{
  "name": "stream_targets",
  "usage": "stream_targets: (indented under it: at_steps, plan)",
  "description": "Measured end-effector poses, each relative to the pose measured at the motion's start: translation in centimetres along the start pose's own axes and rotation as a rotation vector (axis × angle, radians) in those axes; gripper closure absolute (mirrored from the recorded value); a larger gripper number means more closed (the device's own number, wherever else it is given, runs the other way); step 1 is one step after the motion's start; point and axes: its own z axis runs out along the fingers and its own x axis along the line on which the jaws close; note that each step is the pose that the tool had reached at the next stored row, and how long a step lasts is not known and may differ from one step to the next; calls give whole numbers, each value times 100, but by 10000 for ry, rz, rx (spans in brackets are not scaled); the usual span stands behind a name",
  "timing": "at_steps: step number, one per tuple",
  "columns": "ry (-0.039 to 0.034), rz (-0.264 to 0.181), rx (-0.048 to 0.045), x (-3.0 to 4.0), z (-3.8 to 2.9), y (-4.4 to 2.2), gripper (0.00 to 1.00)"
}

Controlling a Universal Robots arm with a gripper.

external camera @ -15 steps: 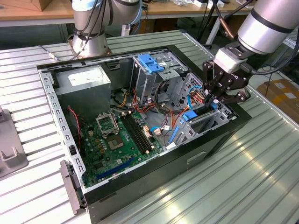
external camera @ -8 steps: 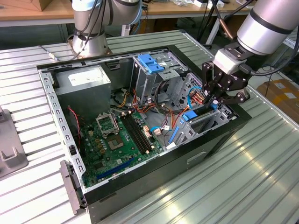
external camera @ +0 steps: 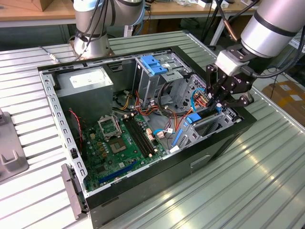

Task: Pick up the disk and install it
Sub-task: 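Insert the first disk wire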

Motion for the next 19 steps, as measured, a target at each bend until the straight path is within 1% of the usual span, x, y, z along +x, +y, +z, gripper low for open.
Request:
stream_targets:
  at_steps: [10,12,13,15,17,18,19]
  plan:
    - [3,0,0,1,13,0,82]
    - [1,0,0,0,0,0,82]
    - [2,0,0,0,-14,0,82]
    - [3,0,0,-3,-75,1,82]
    - [2,0,0,-8,-166,1,82]
    - [3,0,0,-9,-201,2,82]
    - [2,0,0,-12,-252,2,82]
